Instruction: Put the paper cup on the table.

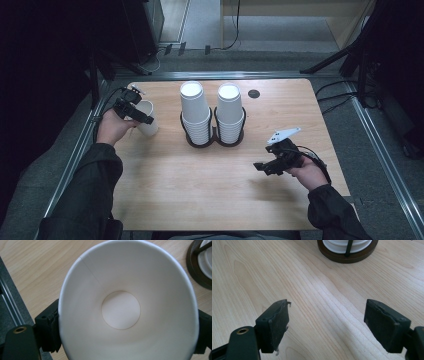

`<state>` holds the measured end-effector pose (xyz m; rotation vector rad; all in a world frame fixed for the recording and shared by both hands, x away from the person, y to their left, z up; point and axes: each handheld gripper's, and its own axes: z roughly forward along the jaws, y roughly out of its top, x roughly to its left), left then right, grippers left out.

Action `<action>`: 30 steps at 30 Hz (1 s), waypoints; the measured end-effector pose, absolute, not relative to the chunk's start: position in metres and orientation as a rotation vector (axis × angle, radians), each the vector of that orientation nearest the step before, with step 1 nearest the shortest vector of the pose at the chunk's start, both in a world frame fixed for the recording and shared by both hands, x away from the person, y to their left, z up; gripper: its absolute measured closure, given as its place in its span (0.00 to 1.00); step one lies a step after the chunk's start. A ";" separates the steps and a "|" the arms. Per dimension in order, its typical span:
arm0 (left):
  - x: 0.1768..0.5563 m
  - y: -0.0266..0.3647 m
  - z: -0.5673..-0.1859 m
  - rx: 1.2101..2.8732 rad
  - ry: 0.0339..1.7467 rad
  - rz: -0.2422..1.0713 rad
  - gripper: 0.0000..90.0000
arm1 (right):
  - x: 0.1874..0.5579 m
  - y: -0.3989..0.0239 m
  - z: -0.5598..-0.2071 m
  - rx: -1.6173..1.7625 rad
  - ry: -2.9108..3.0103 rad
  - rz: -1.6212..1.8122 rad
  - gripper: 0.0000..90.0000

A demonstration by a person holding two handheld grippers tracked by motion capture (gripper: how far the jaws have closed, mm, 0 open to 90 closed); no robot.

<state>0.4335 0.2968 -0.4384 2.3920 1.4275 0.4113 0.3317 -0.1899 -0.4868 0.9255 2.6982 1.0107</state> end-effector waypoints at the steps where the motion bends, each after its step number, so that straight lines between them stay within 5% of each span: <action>1: 0.434 0.297 -0.441 2.394 1.429 0.404 0.12 | 0.332 -0.190 -0.487 0.925 2.698 1.009 0.22; 30: 0.440 0.290 -0.455 2.429 1.452 0.337 0.01 | 0.333 -0.191 -0.486 0.924 2.696 1.008 0.22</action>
